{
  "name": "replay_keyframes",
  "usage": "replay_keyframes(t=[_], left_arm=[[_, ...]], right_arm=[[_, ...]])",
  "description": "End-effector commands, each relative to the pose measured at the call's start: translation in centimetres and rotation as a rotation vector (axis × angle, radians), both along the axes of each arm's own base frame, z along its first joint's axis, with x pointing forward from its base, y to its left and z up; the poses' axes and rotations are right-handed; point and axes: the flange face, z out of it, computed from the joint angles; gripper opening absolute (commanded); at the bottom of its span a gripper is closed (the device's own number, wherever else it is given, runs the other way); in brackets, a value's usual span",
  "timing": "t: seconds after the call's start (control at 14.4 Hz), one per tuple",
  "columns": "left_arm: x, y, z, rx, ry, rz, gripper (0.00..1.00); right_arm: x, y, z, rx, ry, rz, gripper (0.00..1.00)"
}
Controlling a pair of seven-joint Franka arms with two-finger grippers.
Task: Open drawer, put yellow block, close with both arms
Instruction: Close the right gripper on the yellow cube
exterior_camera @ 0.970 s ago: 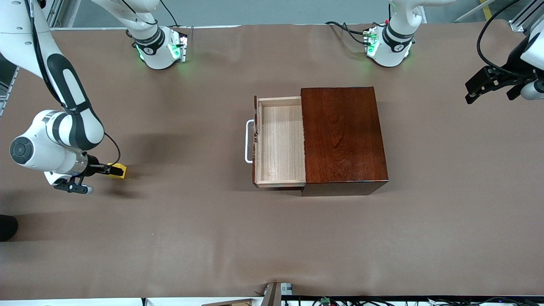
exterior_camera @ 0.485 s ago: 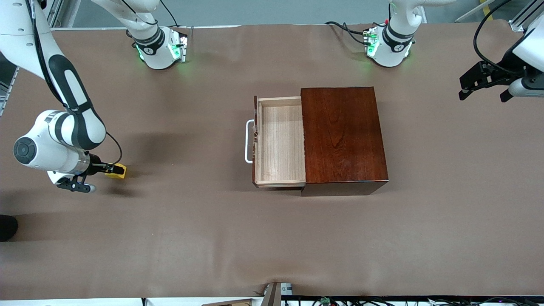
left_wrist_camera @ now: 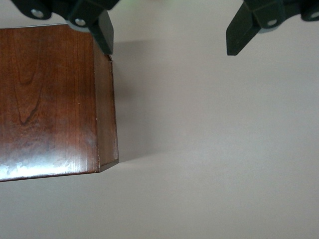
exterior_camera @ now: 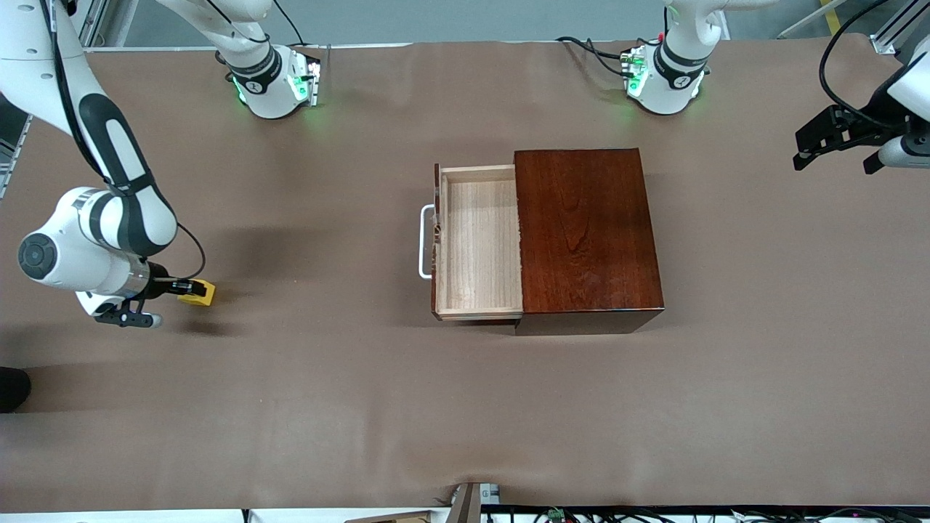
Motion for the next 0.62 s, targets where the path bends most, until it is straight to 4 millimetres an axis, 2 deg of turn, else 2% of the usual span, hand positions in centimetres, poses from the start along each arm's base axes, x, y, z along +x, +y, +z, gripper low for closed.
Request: replay_keyframes(t=[0.0,0.21,0.42,0.55], left_arm=[[-0.4,0.0,-0.1,-0.021,0.011,-0.004,1.00],[-0.2,-0.2,-0.4,-0.021,0.017,-0.005,1.00],[-0.2,-0.2,-0.5,-0.019,0.019,-0.005,1.00],[-0.2,-0.2,-0.5,-0.019,0.019,-0.005,1.00]], right_arm=[[0.0,-0.4,0.6,0.009,-0.010,0.039,0.00],[1.3,0.6,4.3,0.025,0.019,0.050,0.00],[3.1,3.1,8.4,0.022,0.054,0.015,0.00],[3.7,5.1,9.9,0.016,0.076,-0.015,0.00]])
